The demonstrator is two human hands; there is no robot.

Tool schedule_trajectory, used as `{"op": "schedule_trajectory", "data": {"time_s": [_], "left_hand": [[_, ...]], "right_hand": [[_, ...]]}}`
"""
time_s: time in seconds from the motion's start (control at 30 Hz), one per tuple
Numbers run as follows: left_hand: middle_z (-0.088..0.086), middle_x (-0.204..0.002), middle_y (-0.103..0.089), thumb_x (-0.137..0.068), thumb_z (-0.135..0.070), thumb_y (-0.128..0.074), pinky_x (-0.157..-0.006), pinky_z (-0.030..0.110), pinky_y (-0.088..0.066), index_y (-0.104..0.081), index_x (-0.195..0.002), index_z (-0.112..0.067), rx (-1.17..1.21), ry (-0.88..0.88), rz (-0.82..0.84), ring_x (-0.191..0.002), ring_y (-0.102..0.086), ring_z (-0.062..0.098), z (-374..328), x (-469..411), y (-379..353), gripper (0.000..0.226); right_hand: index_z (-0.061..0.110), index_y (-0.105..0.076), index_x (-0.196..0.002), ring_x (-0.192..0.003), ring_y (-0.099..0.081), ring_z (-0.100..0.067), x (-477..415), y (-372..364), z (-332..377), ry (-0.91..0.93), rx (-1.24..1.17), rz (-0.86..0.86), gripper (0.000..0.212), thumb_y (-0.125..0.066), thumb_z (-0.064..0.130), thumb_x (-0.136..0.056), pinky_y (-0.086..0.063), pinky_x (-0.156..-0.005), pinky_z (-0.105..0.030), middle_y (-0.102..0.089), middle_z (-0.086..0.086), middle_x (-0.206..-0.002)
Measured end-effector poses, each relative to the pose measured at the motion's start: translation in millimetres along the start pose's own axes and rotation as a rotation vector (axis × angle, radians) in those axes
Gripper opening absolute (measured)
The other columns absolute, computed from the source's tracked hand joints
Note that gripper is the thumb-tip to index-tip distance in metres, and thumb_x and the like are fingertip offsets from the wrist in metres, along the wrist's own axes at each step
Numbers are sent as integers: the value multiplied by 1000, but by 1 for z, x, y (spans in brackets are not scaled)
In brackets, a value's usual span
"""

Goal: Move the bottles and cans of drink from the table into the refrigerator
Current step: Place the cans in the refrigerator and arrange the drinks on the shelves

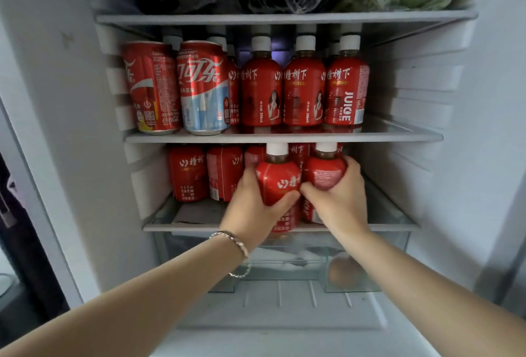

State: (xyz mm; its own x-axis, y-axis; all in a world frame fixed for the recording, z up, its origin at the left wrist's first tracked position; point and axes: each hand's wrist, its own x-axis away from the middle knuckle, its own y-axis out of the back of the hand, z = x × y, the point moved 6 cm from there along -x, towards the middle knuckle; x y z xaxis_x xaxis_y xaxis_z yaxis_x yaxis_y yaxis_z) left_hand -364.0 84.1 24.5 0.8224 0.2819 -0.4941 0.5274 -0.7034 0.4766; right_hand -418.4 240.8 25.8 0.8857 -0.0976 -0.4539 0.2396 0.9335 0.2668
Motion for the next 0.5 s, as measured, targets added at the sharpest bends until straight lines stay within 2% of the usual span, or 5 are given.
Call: {"op": "schedule_trajectory", "data": {"time_s": [0.13, 0.2, 0.3, 0.33, 0.5], "left_hand": [[8, -140, -40, -80, -51, -59, -89, 20, -42, -17, -143, -8, -200, 3, 61, -117, -52, 18, -18, -15, -37, 87], [13, -146, -29, -83, -50, -57, -88, 25, -48, -15, -145, -2, -489, -58, -11, -117, -52, 22, -25, -21, -44, 89], [12, -129, -41, -60, -41, -83, -78, 35, -56, -53, -127, 1, -760, -325, -236, -106, -49, 27, -30, -26, -49, 84], [10, -125, -44, -53, -39, -86, -77, 36, -55, -57, -123, -2, -797, -364, -275, -106, -49, 26, -27, -29, -52, 85], [7, -111, -66, -42, -48, -87, -77, 32, -54, -64, -119, -13, -899, -308, -170, -101, -65, 22, -21, -42, -57, 88]], "right_hand": [[19, -24, -145, -119, -47, -24, -12, 14, -13, -6, 28, -1, 83, -73, 24, -78, -40, -96, -35, -39, -10, -134], [17, -14, -148, -125, -44, -27, -17, 13, -16, -4, 41, 9, 82, -67, 25, -85, -38, -99, -36, -34, -12, -140], [17, -2, -150, -130, -40, -28, -26, 5, -21, -34, 91, 60, 85, -60, 29, -90, -37, -103, -38, -27, -12, -147], [17, 4, -150, -131, -39, -29, -31, 2, -24, -48, 118, 85, 87, -58, 30, -91, -36, -104, -39, -23, -12, -149], [22, 26, -146, -133, -37, -32, -53, -11, -35, -187, 297, 228, 99, -57, 30, -91, -38, -106, -43, -2, -13, -157]]}}
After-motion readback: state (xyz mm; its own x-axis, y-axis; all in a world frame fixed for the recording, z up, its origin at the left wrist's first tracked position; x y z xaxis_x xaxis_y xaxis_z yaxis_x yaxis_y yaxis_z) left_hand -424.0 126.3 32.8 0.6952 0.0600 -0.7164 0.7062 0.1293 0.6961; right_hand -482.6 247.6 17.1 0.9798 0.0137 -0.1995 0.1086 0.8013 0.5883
